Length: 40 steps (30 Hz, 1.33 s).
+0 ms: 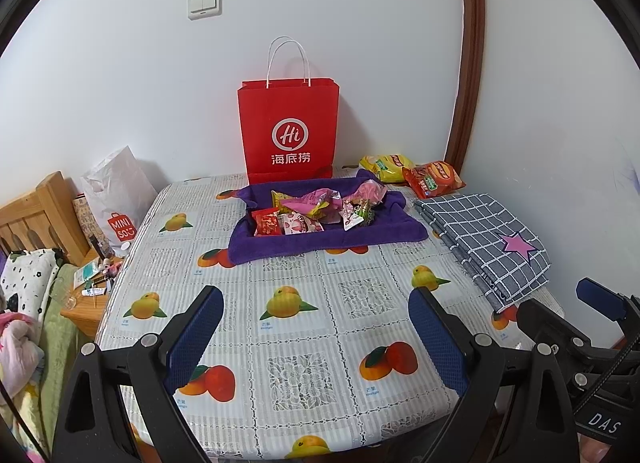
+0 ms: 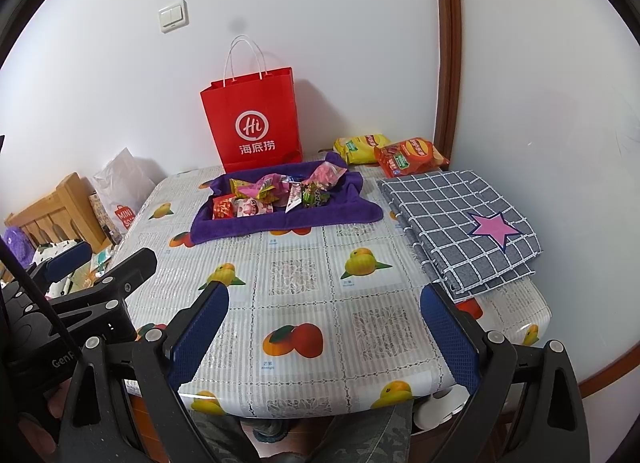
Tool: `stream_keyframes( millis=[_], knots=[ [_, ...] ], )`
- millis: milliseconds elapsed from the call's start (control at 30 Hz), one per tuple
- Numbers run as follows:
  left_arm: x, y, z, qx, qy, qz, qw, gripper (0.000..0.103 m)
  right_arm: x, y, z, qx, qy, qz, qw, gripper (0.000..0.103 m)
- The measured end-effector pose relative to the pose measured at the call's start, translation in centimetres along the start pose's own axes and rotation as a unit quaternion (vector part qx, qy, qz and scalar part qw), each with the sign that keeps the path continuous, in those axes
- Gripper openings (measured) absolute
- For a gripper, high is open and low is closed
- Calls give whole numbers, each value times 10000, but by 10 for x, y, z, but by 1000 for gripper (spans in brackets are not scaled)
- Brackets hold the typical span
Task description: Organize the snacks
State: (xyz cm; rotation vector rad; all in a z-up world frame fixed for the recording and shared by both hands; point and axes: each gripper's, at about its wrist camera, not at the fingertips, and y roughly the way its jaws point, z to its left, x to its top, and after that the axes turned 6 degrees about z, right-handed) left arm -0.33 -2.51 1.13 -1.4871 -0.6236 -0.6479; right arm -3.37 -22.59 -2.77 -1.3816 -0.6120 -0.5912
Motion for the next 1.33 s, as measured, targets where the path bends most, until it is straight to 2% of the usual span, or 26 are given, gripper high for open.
stream_keyframes(
  millis=[1333],
  knots=[
    [1, 5, 1, -9, 39, 29, 10000, 94, -1, -4, -1, 21, -24, -84, 10000, 96]
  ],
)
